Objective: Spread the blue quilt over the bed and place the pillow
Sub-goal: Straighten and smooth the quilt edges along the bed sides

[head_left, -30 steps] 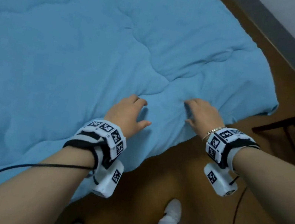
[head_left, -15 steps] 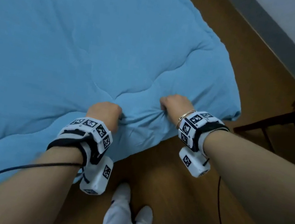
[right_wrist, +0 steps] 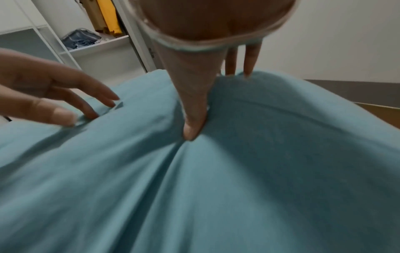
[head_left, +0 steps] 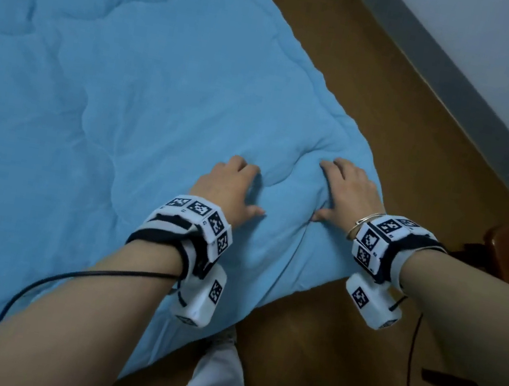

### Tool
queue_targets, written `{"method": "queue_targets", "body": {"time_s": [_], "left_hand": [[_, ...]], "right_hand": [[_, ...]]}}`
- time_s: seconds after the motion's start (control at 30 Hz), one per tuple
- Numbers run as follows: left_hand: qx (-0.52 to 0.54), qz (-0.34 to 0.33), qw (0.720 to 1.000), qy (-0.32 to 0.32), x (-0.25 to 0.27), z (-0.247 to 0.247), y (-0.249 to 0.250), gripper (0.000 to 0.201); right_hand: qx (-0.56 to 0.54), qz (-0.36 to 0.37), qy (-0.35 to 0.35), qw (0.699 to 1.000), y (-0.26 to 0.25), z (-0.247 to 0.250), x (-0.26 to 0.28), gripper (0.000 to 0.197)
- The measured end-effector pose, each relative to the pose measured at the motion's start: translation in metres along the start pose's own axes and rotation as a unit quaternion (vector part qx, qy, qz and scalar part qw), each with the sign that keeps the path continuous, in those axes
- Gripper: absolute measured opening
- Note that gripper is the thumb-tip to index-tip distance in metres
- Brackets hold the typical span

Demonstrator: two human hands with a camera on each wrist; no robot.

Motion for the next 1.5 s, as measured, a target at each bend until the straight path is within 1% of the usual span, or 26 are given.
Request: {"method": "queue_targets", "body": {"time_s": [0.03,0.1,0.17,0.23,0.3,0.37,0.43,0.47,0.5,0.53,0.6,0.63,0.67,0.7,0.77,0.87,0.93,1.0,1.07,1.17,1.23,1.33,1.37,1.4,1.43,1.5], "left_hand": [[-0.015,0.001,1.0,-0.012,-0.01,-0.003,0.006,0.067],[-0.062,0.006,0.997,-0.045,-0.026,-0.016,0.016,0.068],[-0.116,-0.008,0.99,-0.084,-0.039,-0.03,0.027,0.059],[-0.154,-0.043,0.979,-0.123,-0.047,-0.039,0.038,0.043],[-0.175,-0.065,0.969,-0.163,-0.052,-0.043,0.045,0.033],[-0.179,-0.071,0.96,-0.205,-0.054,-0.044,0.049,0.029],[-0.145,-0.071,0.959,-0.233,-0.058,-0.04,0.054,0.024],[-0.114,-0.07,0.963,-0.233,-0.063,-0.034,0.056,0.023],[-0.08,-0.067,0.97,-0.218,-0.069,-0.024,0.059,0.022],[-0.049,-0.055,0.981,-0.181,-0.079,-0.009,0.06,0.023],[0.007,-0.019,0.998,-0.06,-0.104,0.031,0.059,0.023],[0.03,-0.001,1.0,-0.006,-0.116,0.05,0.057,0.024],[0.047,0.021,0.998,0.031,-0.128,0.065,0.054,0.026],[0.058,0.043,0.996,0.052,-0.14,0.074,0.05,0.031],[0.056,0.09,0.992,0.065,-0.16,0.084,0.041,0.044],[0.031,0.167,0.982,0.084,-0.177,0.089,0.024,0.062],[0.034,0.212,0.975,0.063,-0.188,0.083,0.015,0.066],[0.015,0.244,0.969,0.02,-0.2,0.069,0.009,0.06],[-0.036,0.246,0.969,-0.008,-0.211,0.058,0.012,0.047],[-0.098,0.209,0.972,-0.039,-0.231,0.049,0.025,0.032],[-0.097,0.186,0.975,-0.076,-0.239,0.047,0.028,0.032],[-0.041,0.163,0.98,-0.105,-0.246,0.06,0.023,0.022],[-0.012,0.154,0.983,-0.097,-0.248,0.071,0.019,0.02],[0.02,0.156,0.985,-0.071,-0.248,0.086,0.012,0.019],[0.053,0.166,0.984,-0.027,-0.248,0.105,0.002,0.02],[0.1,0.195,0.972,0.079,-0.248,0.146,-0.023,0.026]], "right_hand": [[0.004,0.007,-0.033,0.999,0.002,-0.004,-0.011,0.087],[0.015,0.033,-0.073,0.997,0.001,-0.008,-0.026,0.067],[0.028,0.063,-0.095,0.993,0.0,-0.008,-0.032,0.041],[0.031,0.085,-0.116,0.989,0.0,-0.008,-0.034,0.022],[0.032,0.097,-0.151,0.983,0.001,-0.005,-0.037,0.017],[0.049,0.122,-0.215,0.968,-0.001,-0.005,-0.044,0.015],[0.049,0.136,-0.278,0.95,-0.001,-0.003,-0.049,0.012],[0.038,0.134,-0.291,0.947,0.0,0.0,-0.055,0.016],[0.02,0.125,-0.288,0.949,0.002,0.006,-0.063,0.025],[-0.004,0.11,-0.267,0.957,0.007,0.017,-0.073,0.033],[-0.05,0.075,-0.17,0.981,0.024,0.045,-0.102,0.036],[-0.068,0.057,-0.116,0.989,0.034,0.059,-0.117,0.035],[-0.089,0.041,-0.072,0.993,0.044,0.069,-0.132,0.035],[-0.109,0.024,-0.051,0.993,0.052,0.073,-0.146,0.038],[-0.128,-0.007,-0.06,0.99,0.063,0.066,-0.171,0.048],[-0.129,-0.003,-0.107,0.986,0.06,0.048,-0.2,0.05],[-0.127,0.019,-0.131,0.983,0.056,0.042,-0.215,0.045],[-0.093,0.055,-0.142,0.984,0.053,0.042,-0.227,0.038],[-0.049,0.086,-0.157,0.983,0.053,0.039,-0.234,0.029],[0.009,0.097,-0.193,0.976,0.059,0.037,-0.241,0.019],[0.015,0.096,-0.236,0.967,0.06,0.034,-0.245,0.017],[0.016,0.107,-0.275,0.955,0.052,0.047,-0.259,0.025],[0.015,0.102,-0.268,0.958,0.047,0.057,-0.269,0.019],[0.017,0.091,-0.246,0.965,0.042,0.071,-0.285,0.008],[0.018,0.075,-0.215,0.974,0.034,0.088,-0.3,0.004],[-0.019,0.046,-0.155,0.987,0.018,0.117,-0.334,0.019]]}}
Point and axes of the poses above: each hand's wrist, its own x-axis away from the middle knuckle, its own z-axis out of the back of the hand, y = z × x, the point moved 10 cm from there along -x, towards the middle knuckle, and after that the axes turned 5 degrees about z, right-handed, at the moved point
